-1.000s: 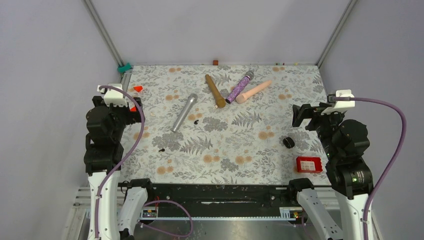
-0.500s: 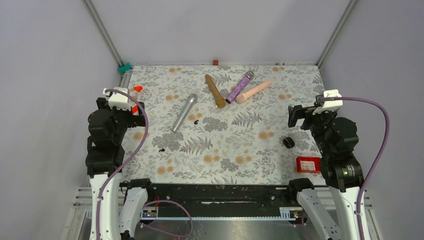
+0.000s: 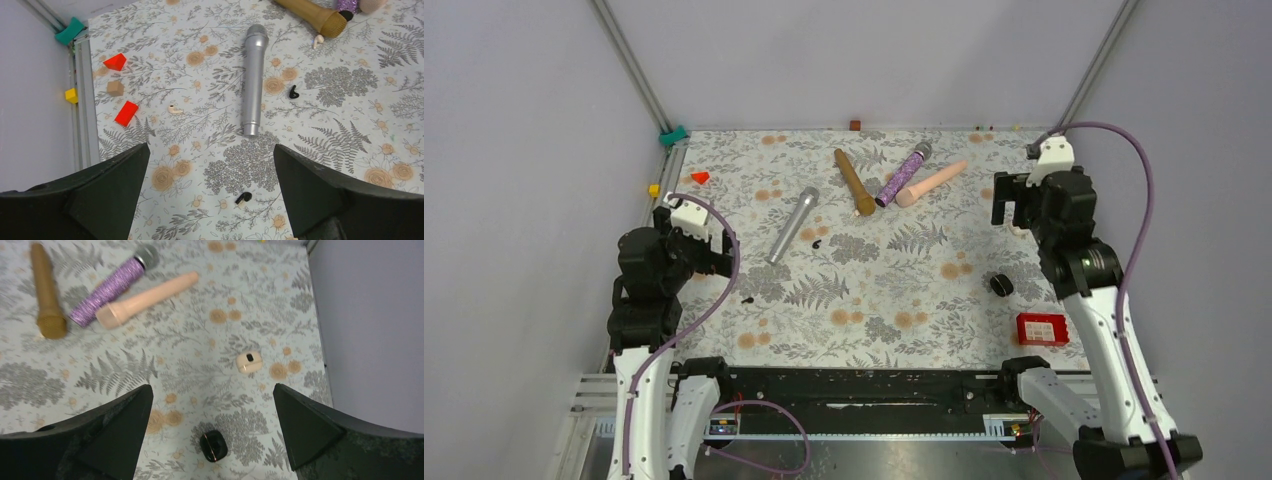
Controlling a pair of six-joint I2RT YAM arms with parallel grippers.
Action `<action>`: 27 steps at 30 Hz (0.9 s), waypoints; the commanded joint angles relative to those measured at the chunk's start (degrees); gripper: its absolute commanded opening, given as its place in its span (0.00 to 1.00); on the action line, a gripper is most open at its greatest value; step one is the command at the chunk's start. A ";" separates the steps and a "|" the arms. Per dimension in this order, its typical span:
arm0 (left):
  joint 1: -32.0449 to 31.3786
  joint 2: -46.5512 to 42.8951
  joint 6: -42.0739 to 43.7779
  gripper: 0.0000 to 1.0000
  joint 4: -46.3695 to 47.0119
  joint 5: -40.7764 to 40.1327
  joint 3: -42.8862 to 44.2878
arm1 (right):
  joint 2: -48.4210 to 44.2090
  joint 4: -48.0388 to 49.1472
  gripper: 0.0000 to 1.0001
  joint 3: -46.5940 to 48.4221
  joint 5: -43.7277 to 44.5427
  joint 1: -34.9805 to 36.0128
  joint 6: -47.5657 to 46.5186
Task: Insert the wireless bluetooth earbuds into the charging case
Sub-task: Move the charging case to the center of the board.
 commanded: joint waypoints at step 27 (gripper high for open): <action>0.33 1.21 1.97 0.98 0.27 6.66 0.31 | 58.61 -16.48 0.98 23.48 -6.60 -18.47 1.77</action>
